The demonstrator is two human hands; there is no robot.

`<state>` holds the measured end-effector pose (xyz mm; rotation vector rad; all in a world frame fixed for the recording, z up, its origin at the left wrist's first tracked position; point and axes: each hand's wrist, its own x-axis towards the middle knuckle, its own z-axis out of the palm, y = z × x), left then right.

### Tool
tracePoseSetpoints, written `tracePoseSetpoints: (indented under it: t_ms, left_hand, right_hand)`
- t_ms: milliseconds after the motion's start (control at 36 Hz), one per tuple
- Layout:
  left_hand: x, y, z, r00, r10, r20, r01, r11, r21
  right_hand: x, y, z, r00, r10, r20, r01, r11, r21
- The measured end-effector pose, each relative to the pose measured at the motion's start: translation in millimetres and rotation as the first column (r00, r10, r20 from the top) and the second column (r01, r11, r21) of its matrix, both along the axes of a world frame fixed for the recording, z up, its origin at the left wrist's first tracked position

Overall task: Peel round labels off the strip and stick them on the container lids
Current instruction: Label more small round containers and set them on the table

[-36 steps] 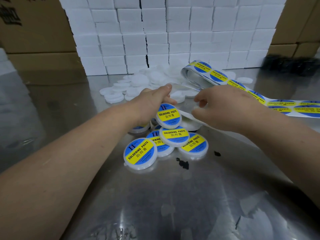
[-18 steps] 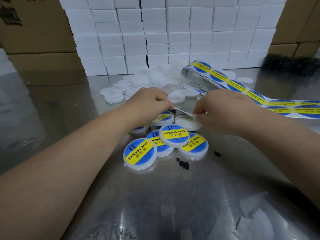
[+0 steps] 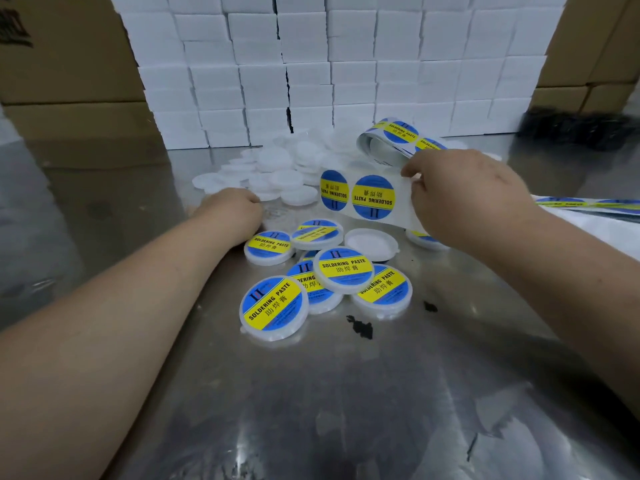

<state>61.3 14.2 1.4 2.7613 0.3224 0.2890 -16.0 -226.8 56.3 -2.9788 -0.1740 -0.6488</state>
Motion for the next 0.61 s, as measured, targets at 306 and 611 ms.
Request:
tracePoseSetpoints:
  t_ms: [306, 611]
  left_hand:
    - [3.4, 6.0, -1.2, 0.994, 0.099, -0.036, -0.098, 0.995, 0.018]
    - [-1.7, 4.3, -0.8, 0.985, 0.074, 0.156, -0.081, 0.996, 0.034]
  right_hand:
    - [-2.4, 1.7, 0.0, 1.0, 0.015, -0.01, -0.015, 1.0, 0.019]
    - [-4.8, 4.2, 0.9, 0.998, 0.038, 0.051, -0.046, 0.988, 0.146]
